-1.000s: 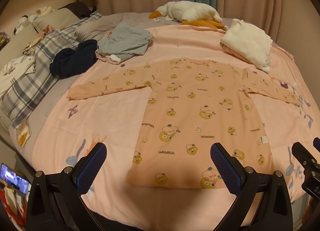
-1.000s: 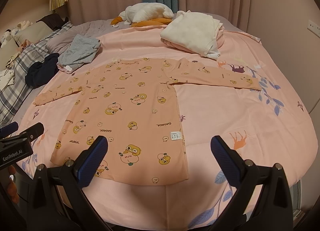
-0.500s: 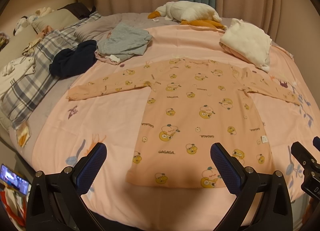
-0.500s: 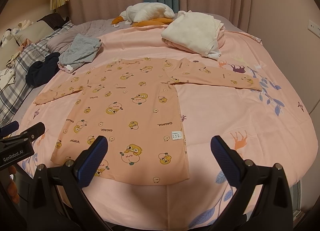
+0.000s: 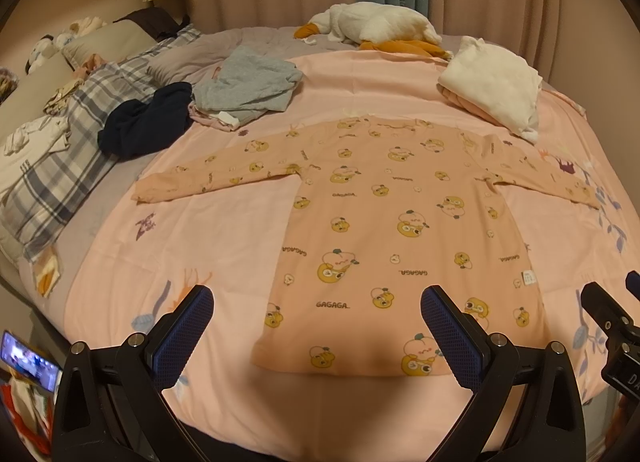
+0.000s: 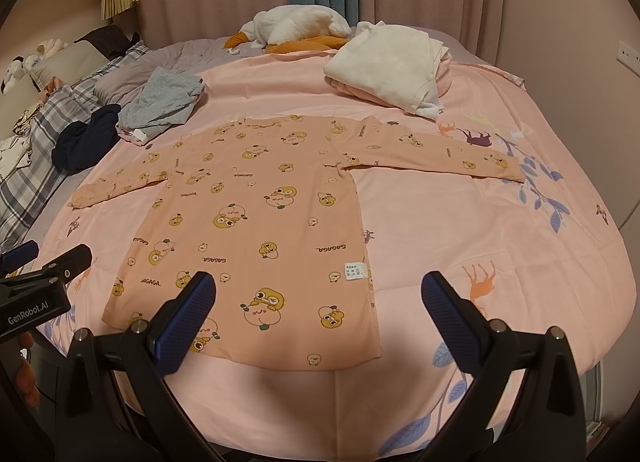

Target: Fold small clothes

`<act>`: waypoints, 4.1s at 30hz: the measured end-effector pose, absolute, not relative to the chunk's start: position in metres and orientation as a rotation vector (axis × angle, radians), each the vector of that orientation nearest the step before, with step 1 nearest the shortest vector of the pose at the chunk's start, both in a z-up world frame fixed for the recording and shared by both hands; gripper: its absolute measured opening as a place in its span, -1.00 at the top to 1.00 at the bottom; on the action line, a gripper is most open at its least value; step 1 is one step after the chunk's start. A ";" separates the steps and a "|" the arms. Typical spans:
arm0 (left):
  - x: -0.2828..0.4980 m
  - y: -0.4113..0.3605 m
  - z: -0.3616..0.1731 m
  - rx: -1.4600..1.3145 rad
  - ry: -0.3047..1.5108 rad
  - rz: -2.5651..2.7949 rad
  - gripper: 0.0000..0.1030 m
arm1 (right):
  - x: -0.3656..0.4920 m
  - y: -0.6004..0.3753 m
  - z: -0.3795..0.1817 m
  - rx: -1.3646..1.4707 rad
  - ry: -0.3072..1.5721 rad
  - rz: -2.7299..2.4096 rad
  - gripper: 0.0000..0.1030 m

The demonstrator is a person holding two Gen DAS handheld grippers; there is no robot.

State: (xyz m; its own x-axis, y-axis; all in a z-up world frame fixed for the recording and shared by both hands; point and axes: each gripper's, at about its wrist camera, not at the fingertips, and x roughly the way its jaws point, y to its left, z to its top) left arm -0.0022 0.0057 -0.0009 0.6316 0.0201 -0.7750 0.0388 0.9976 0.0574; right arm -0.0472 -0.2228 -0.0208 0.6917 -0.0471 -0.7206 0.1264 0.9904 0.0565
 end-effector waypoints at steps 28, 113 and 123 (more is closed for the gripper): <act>-0.003 0.000 -0.001 0.083 0.884 -0.016 -0.99 | -0.047 -0.223 -0.021 0.106 0.805 -0.098 -1.00; 0.250 0.115 -0.085 -0.465 1.038 -0.143 -0.99 | 0.286 -0.084 -0.093 -0.300 0.741 0.121 0.64; 0.268 0.087 -0.094 -0.627 1.066 -0.345 -0.90 | 0.226 -0.158 -0.071 0.008 0.700 0.356 -0.31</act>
